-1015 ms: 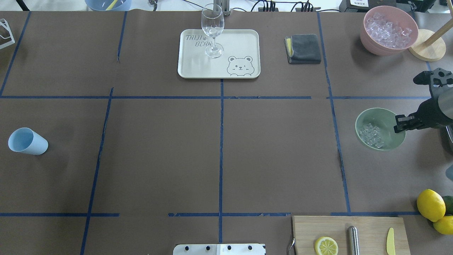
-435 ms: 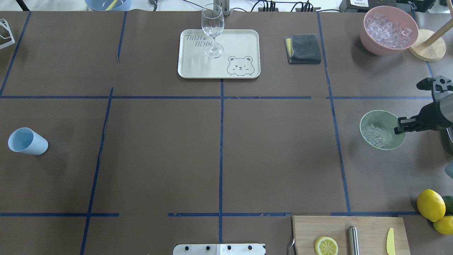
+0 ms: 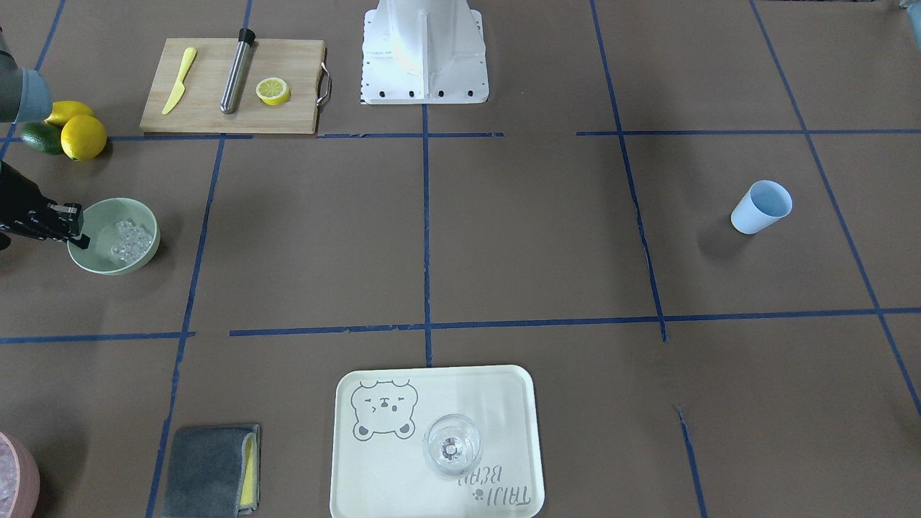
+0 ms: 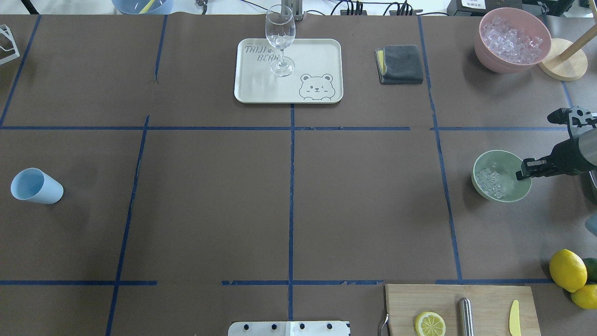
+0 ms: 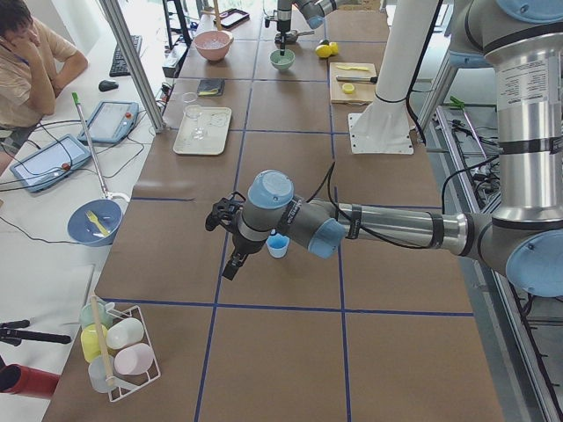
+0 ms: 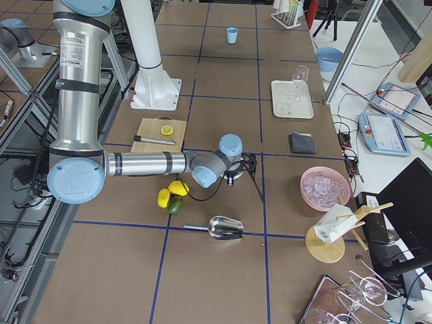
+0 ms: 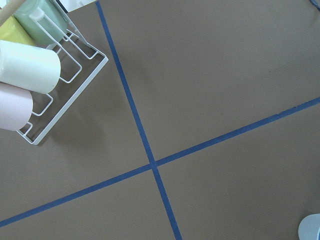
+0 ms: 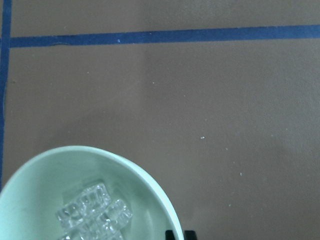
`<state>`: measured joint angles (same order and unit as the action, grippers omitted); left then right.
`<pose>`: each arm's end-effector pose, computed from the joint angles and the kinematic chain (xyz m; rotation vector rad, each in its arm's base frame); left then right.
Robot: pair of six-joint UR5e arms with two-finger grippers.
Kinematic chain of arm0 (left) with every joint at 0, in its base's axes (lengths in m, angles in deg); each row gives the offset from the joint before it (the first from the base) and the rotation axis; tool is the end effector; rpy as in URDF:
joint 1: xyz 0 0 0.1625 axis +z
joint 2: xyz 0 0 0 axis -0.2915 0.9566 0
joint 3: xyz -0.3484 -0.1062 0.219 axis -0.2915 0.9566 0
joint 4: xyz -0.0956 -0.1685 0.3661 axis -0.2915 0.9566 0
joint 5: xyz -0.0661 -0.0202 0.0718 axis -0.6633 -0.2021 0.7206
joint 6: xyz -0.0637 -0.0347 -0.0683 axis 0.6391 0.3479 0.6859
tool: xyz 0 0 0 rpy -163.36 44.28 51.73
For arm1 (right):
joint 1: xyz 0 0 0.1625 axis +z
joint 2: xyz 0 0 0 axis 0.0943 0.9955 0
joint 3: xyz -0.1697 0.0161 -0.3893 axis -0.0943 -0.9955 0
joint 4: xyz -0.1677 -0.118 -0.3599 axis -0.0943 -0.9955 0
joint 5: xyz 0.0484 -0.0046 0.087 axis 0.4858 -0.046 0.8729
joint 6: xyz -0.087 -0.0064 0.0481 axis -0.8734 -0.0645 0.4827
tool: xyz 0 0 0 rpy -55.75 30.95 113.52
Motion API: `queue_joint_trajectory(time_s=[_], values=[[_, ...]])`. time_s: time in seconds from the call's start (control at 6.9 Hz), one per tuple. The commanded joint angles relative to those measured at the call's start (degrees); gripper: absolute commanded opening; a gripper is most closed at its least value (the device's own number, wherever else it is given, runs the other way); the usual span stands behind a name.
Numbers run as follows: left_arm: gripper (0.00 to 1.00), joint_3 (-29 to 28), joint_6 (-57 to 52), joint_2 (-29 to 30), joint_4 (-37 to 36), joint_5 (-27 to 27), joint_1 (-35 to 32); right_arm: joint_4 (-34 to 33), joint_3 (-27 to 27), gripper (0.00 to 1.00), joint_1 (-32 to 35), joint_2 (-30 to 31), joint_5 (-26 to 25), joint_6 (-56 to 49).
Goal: Pour ice into bowl
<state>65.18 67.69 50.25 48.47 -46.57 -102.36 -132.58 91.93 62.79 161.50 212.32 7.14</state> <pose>-0.0355 -0.4563 0.5703 0.4657 0.6790 0.2156 -0.2005 -0.4398 0.6029 0.0515 -0.9362 0.0052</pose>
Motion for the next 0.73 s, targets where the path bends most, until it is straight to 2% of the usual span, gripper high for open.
queue_joint_trajectory(time_s=[0.0,0.29,0.44,0.58], values=[[1.0,0.11,0.12,0.03,0.0,0.0,-0.02,0.39,1.34,1.0,1.41,-0.04,1.96,-0.15],[1.0,0.02,0.12,0.12,-0.61,-0.52,-0.02,-0.66,1.88,1.0,11.73,0.22,11.32,-0.85],[1.0,0.63,0.03,0.29,-6.36,-2.79,-0.63,-0.84,1.88,1.0,14.75,-0.65,12.07,-1.03],[1.0,1.25,-0.4,4.56,-14.68,-6.55,-3.24,-3.71,1.88,1.0,17.83,-1.09,12.08,-3.2]])
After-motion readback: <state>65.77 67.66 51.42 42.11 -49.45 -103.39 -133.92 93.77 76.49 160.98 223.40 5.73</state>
